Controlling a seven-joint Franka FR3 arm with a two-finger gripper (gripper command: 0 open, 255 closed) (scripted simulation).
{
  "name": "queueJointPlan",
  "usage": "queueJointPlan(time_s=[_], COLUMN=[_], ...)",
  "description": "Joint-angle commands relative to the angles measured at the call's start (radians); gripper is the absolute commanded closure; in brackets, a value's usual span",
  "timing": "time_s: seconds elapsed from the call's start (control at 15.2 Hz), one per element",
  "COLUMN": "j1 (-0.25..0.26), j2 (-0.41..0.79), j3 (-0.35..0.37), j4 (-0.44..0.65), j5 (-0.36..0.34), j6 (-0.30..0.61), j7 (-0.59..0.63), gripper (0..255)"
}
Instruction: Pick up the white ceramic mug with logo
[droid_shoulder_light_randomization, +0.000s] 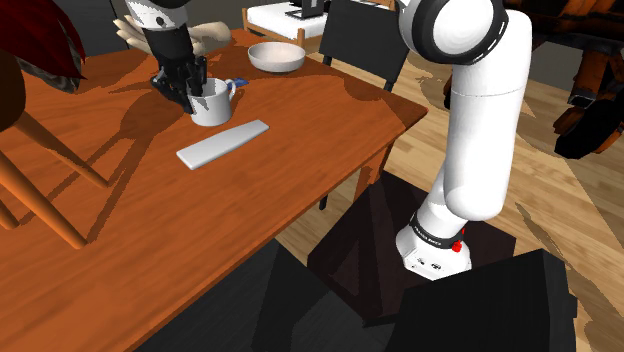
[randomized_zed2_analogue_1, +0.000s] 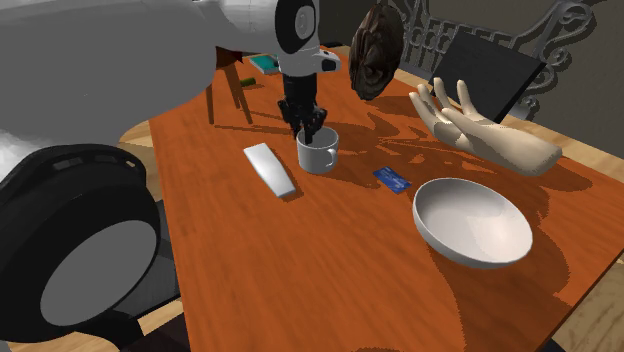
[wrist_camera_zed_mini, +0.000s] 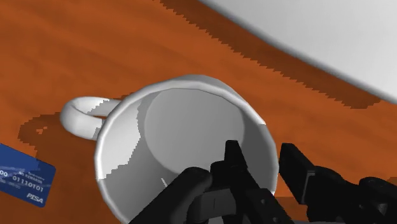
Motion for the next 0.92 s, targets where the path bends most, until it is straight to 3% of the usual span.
queueJointPlan(time_s=[0.0,0.46,0.86], j1=[0.0,-0.002,0.013], j2=[0.0,-0.005,0.018], j3=[0.0,0.0,0.001], j4=[-0.001,-0.009,0.106], j5=[0.0,0.002,-0.006], j6=[0.001,0.005,-0.088], j7=[0.0,-0.001,-0.004], gripper=[255,255,255])
